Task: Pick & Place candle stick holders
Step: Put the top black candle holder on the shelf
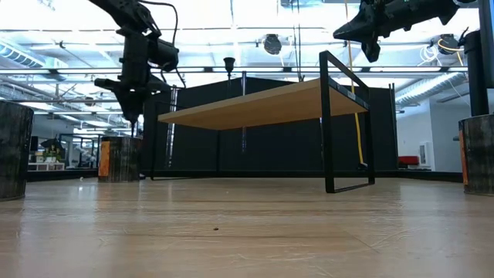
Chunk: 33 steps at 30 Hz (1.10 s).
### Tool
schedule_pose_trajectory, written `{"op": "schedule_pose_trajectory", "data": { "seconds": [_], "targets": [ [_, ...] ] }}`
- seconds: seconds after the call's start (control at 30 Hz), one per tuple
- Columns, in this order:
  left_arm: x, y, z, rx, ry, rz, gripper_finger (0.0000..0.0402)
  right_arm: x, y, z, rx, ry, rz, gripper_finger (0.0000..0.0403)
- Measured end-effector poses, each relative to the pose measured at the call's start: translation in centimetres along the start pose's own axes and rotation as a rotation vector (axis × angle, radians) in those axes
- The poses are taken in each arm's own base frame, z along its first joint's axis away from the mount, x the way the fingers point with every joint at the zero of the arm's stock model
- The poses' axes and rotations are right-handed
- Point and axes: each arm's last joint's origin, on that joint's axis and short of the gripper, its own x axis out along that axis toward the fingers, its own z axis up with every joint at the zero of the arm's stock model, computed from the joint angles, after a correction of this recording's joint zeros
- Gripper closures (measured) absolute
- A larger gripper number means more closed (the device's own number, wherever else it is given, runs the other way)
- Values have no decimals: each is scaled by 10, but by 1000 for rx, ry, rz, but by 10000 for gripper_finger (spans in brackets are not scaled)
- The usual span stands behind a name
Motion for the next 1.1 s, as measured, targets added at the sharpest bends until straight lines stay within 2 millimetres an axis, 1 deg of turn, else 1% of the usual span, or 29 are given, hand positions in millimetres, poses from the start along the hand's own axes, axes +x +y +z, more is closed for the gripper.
{"op": "schedule_pose_trajectory", "data": {
  "seconds": [0.07, 0.17, 0.3, 0.43, 0.77, 0.93, 1.03, 1.1],
  "targets": [
    [0, -1, 0, -1, 7, -19, 382, 0, 0, 0, 0, 0, 0, 403],
    [0, -1, 0, 0, 7, -19, 381, 0, 0, 0, 0, 0, 0, 403],
    [1, 0, 0, -1, 6, -3, 366, 0, 0, 0, 0, 0, 0, 403],
    [0, 0, 0, 3, 10, -13, 382, 0, 0, 0, 0, 0, 0, 403],
    [0, 0, -1, 5, 8, -9, 381, 0, 0, 0, 0, 0, 0, 403],
    [-8, 4, -5, 7, -20, -16, 382, 0, 0, 0, 0, 0, 0, 403],
    [-14, 9, -9, 3, -55, 32, 390, 0, 0, 0, 0, -1, 0, 403],
    [-19, 12, -11, -5, -74, 34, 390, 0, 0, 0, 0, -1, 0, 403]
  ]
}}
